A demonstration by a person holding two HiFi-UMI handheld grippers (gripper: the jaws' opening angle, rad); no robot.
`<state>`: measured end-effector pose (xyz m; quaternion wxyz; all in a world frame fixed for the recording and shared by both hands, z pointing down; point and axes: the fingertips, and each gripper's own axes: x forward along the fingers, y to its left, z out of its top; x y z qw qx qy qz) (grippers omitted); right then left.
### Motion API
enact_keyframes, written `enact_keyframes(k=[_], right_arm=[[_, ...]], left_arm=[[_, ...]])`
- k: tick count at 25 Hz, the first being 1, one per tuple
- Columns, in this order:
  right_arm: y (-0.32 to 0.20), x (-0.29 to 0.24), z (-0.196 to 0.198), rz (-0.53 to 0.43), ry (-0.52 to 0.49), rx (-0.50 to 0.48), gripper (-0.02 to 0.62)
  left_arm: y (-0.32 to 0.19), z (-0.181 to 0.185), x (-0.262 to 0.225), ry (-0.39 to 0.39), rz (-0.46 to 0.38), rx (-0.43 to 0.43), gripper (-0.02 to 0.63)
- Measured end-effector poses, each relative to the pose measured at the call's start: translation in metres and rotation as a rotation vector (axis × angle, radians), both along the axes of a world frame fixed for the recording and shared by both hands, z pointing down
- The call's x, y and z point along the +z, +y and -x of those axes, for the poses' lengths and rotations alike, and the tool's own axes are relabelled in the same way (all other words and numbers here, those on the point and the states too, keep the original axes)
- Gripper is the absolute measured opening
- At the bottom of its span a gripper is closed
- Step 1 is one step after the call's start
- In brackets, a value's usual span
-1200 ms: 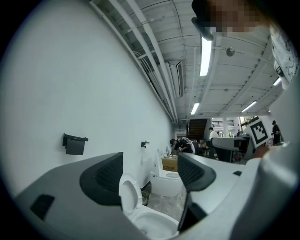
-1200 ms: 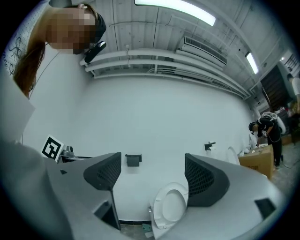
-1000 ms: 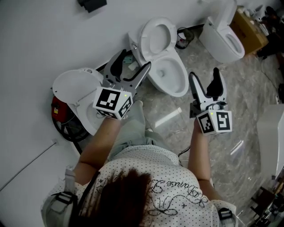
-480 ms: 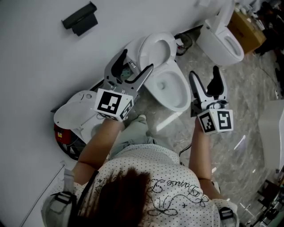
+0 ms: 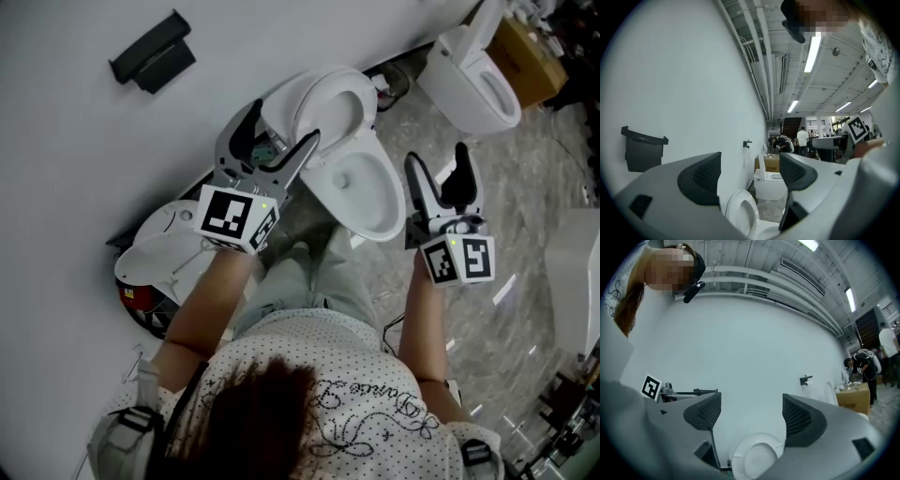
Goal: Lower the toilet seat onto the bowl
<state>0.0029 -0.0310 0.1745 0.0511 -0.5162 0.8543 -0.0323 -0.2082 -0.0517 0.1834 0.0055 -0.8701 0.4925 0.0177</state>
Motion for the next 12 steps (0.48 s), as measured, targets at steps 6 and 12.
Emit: enact_keyframes(k=[6, 12], right_arm=[[-0.043, 0.005, 0.0, 0.004, -0.01, -0.077, 0.414], [-0.089, -0.011, -0.012, -0.044, 0.001, -0.167, 0.414]], left_arm=[[-0.029, -0.009, 0.004, -0.008, 0.01, -0.054, 0.371], [-0.06, -0.016, -0.004, 0.0, -0.011, -0.161, 0.371]])
